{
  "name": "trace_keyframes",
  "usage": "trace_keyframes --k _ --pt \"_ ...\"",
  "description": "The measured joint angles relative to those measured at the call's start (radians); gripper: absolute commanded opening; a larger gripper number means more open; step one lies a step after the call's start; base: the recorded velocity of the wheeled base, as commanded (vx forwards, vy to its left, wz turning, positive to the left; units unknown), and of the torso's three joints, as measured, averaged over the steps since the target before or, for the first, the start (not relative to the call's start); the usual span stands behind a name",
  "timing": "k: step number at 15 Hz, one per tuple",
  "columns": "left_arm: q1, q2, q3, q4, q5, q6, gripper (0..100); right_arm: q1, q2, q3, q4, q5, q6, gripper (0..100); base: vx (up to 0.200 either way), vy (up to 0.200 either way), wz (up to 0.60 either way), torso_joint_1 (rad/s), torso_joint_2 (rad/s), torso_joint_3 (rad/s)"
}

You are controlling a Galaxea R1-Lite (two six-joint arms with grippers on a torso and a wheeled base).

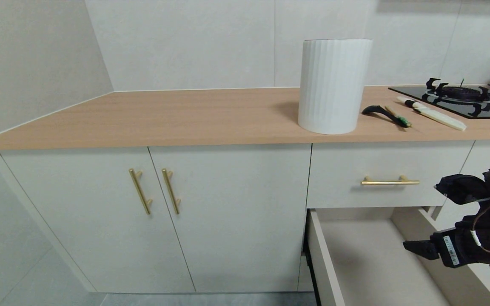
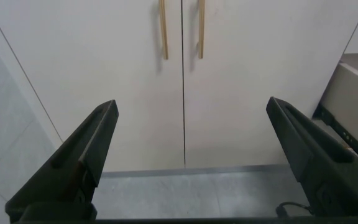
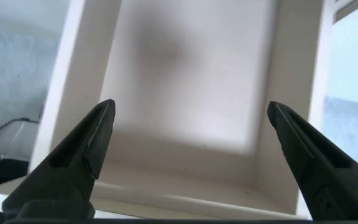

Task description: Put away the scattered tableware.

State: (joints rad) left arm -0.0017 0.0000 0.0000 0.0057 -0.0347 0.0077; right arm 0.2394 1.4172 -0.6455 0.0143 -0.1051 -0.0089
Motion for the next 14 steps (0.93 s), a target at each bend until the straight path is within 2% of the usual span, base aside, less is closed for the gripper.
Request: trace_keyframes --k 14 --pt "0.0 0.0 0.0 0.0 0.0 0.0 100 0.0 -0.001 -0.001 -0.039 0.002 0.001 100 0.0 0.0 0.0 0.181 -0.47 -0.272"
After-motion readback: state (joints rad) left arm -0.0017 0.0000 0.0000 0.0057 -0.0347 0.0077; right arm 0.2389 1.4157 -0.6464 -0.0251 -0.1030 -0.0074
